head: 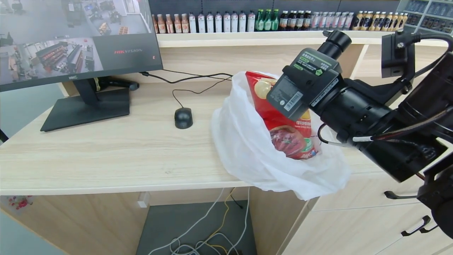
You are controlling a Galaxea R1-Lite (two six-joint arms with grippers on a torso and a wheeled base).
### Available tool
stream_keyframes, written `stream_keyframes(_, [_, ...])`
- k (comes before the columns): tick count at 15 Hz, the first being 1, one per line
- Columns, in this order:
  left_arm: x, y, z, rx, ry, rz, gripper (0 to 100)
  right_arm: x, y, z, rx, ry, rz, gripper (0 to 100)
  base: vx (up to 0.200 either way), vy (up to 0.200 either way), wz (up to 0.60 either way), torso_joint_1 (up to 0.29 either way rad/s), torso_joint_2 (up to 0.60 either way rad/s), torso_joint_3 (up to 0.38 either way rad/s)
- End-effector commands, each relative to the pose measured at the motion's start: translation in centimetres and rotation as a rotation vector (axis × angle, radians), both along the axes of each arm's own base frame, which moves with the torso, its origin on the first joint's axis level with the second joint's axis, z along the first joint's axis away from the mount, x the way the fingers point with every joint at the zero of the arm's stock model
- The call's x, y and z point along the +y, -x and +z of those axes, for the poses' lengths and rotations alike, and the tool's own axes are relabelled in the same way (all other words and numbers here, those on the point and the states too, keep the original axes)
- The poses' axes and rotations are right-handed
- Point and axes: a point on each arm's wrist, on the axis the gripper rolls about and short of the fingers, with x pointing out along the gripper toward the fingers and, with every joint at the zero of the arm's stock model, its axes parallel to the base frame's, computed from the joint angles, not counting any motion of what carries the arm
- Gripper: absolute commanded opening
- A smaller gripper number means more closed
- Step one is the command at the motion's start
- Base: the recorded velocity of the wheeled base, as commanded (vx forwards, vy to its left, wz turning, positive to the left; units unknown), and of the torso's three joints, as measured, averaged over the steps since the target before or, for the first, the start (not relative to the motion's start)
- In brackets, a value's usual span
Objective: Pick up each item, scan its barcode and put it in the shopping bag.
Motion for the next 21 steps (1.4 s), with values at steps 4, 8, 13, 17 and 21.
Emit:
stream_keyframes(4, [0.0,0.0,0.0,0.000,0.000,0.001,100,-0.5,-1.1,-1.8,0.090,-0.018,0.013,0,0.000,0.000,0.00,0.000,0.00,0.000])
stream_keyframes(8, [0.0,0.0,0.0,0.000,0.000,0.001,100,0.0,-2.1,-2.9,0.136,-0.030,0.033,0,0.000,0.000,0.00,0.000,0.00,0.000])
stream_keyframes(13, [0.0,0.0,0.0,0.000,0.000,0.001,100,0.4,-2.6,-3.7,0.151,-0.001,0.093,0,0.000,0.000,0.00,0.000,0.00,0.000])
stream_keyframes(17, [0.0,0.0,0.0,0.000,0.000,0.001,100,0.6,-2.8,-4.5,0.169,0.024,0.127,0,0.000,0.000,0.00,0.000,0.00,0.000])
stream_keyframes(21, [0.0,0.0,0.0,0.000,0.000,0.001,100,0.6,-2.7,-5.4,0.194,0.046,0.131,0,0.000,0.000,0.00,0.000,0.00,0.000])
